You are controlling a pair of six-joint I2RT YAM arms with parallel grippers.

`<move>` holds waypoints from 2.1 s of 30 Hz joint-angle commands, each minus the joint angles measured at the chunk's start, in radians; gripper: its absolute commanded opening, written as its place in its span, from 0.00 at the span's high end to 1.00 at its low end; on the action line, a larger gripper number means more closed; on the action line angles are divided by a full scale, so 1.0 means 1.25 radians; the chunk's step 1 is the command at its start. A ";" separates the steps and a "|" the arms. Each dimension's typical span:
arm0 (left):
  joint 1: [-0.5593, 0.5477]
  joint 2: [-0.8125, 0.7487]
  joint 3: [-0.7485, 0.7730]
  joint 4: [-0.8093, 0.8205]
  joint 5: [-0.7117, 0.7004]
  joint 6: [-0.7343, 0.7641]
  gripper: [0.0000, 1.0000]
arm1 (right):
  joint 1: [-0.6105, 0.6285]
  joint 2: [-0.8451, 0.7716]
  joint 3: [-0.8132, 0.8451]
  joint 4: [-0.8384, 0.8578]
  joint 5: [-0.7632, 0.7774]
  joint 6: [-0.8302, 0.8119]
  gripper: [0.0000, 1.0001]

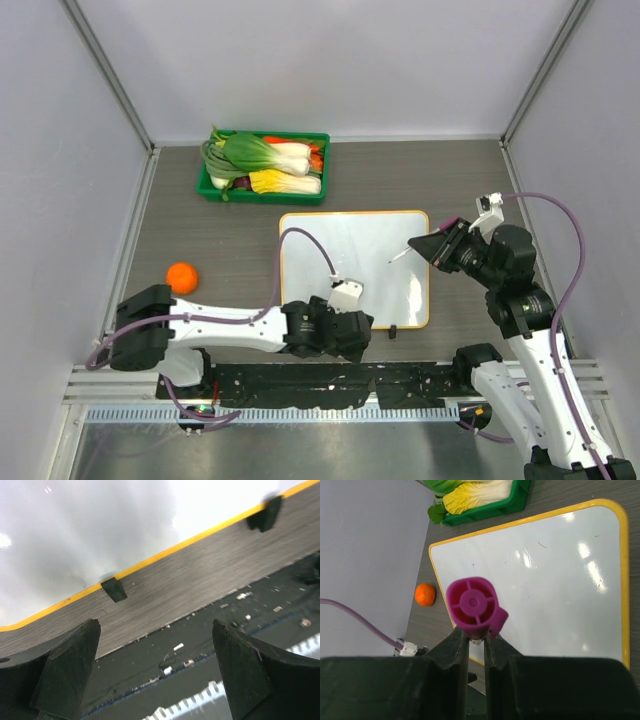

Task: Write a sentence on the whiteboard
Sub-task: Move the whiteboard to the center of the board, then hold the whiteboard at the center of the board.

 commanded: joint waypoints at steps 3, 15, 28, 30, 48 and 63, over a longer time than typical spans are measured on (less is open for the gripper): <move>0.041 -0.119 0.073 -0.042 0.069 0.105 0.01 | -0.002 0.032 0.028 0.059 -0.022 -0.017 1.00; 0.406 -0.093 0.246 0.093 0.433 0.306 0.01 | -0.002 0.050 0.043 0.068 -0.032 -0.052 0.99; 0.926 -0.232 0.105 0.195 0.802 0.257 0.02 | -0.002 0.109 0.060 0.114 -0.057 -0.062 0.99; 1.014 -0.269 0.050 0.207 0.862 0.249 0.02 | -0.001 0.126 0.061 0.128 -0.060 -0.060 0.99; 1.183 -0.308 -0.193 0.471 1.105 0.197 0.03 | 0.263 0.327 0.136 0.301 0.065 -0.007 0.99; 0.961 -0.109 -0.203 0.656 0.998 0.187 0.17 | 0.289 0.314 0.136 0.306 0.088 -0.001 0.99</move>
